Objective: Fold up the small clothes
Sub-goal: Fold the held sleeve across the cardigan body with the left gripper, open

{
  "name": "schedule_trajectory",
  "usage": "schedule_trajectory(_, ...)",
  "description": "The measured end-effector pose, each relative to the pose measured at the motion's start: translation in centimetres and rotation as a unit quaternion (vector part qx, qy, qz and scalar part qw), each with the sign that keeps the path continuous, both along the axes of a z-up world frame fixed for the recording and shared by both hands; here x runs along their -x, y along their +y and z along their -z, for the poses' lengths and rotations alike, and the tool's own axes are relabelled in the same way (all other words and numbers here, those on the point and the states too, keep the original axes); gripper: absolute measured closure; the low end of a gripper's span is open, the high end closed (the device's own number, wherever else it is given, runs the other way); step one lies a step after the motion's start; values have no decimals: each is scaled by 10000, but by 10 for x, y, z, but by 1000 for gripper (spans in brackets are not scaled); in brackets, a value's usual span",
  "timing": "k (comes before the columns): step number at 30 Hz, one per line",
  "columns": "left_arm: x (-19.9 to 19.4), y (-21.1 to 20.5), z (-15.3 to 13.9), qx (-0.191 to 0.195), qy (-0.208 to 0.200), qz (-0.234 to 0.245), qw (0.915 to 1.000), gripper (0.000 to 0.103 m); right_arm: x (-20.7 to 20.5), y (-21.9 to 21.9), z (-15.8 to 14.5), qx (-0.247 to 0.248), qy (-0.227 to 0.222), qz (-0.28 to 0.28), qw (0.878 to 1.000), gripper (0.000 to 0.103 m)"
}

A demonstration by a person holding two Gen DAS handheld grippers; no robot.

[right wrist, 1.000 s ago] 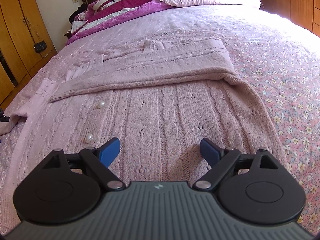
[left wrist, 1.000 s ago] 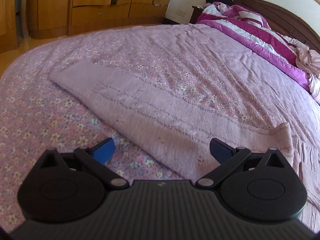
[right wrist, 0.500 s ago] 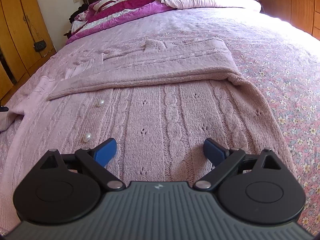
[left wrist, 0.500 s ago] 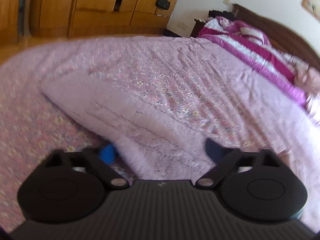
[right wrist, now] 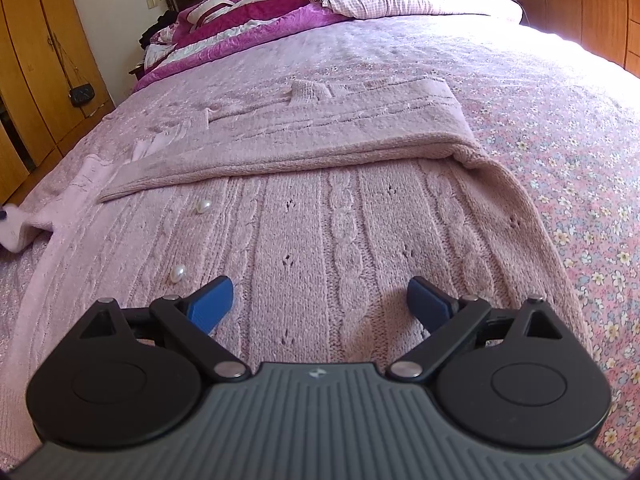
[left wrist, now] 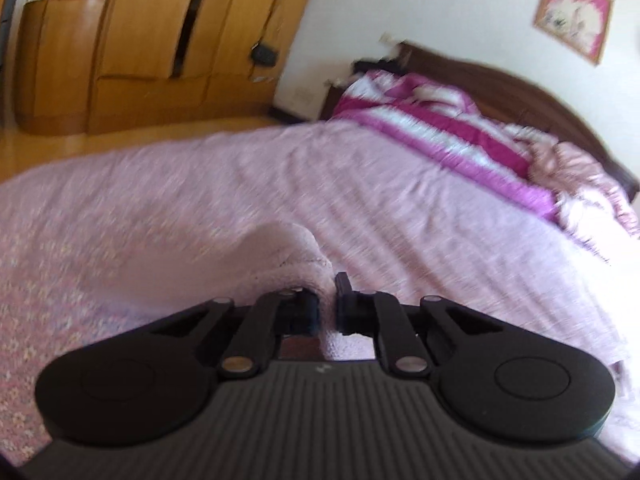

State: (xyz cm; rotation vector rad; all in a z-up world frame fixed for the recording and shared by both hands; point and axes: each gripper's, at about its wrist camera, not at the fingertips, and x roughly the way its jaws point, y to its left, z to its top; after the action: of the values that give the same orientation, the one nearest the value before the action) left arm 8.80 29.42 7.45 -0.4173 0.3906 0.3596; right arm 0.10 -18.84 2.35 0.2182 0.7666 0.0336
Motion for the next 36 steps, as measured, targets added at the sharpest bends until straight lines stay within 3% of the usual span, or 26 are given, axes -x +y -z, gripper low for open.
schedule_trajectory(8, 8, -64, -43, 9, -721, 913, 9932, 93, 3, -3, -1, -98, -11, 22, 9999, 5)
schedule_trajectory(16, 3, -138, -48, 315, -895, 1854, 9781, 93, 6, -6, -2, -165, -33, 46, 9998, 5)
schedule_trajectory(24, 0, -196, -8, 591, -415, 2420, 9676, 93, 9, -10, -2, -207, -9, 30, 9998, 5)
schedule_trajectory(32, 9, -205, 33, 830, 409, 2627, 9604, 91, 9, -12, -2, -254, 5, 19, 9997, 5)
schedule_trajectory(35, 13, -207, 35, 739, 623, 2833, 9541, 78, 7, -10, -2, -277, 21, -21, 9996, 5)
schedule_trajectory(36, 16, -208, 36, 678, 717, 2887, 9523, 66, 7, -10, -3, -297, 25, -37, 9995, 5)
